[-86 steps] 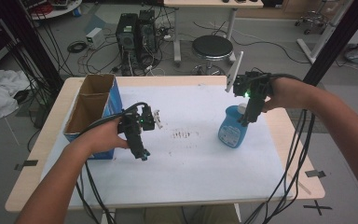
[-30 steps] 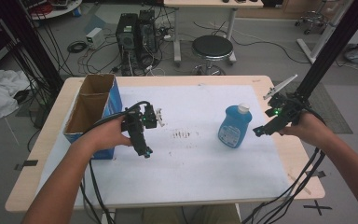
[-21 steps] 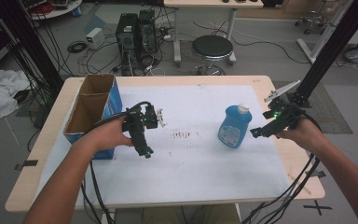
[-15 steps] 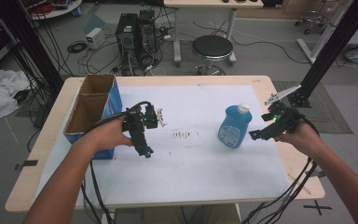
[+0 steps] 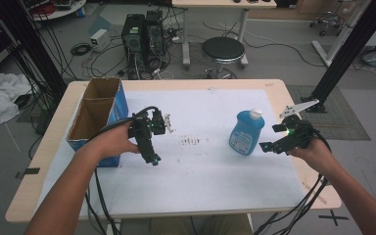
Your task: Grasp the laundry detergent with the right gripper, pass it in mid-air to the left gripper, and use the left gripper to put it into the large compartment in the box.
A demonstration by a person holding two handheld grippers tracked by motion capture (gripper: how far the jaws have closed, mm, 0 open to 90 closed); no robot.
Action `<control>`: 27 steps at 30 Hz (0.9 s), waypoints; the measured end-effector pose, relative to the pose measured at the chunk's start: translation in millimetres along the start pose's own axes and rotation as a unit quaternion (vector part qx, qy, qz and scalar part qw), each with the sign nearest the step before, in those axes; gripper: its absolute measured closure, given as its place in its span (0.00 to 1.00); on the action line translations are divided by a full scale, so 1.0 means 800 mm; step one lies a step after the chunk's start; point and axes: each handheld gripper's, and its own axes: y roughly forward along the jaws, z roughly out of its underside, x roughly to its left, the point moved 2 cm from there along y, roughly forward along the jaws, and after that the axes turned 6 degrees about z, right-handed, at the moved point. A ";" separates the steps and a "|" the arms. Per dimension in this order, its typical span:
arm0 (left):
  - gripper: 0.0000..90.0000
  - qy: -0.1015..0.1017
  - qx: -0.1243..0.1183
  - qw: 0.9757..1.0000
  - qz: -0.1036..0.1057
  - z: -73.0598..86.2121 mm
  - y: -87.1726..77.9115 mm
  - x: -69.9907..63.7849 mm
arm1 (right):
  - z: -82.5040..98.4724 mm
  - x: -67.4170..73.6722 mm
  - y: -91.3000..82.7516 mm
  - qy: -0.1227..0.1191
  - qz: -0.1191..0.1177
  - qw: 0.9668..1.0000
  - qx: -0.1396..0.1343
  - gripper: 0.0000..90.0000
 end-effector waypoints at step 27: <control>0.02 -0.005 -0.001 1.000 -0.001 0.004 -0.001 0.002 | 0.004 0.002 0.045 0.006 -0.005 0.997 -0.076 0.03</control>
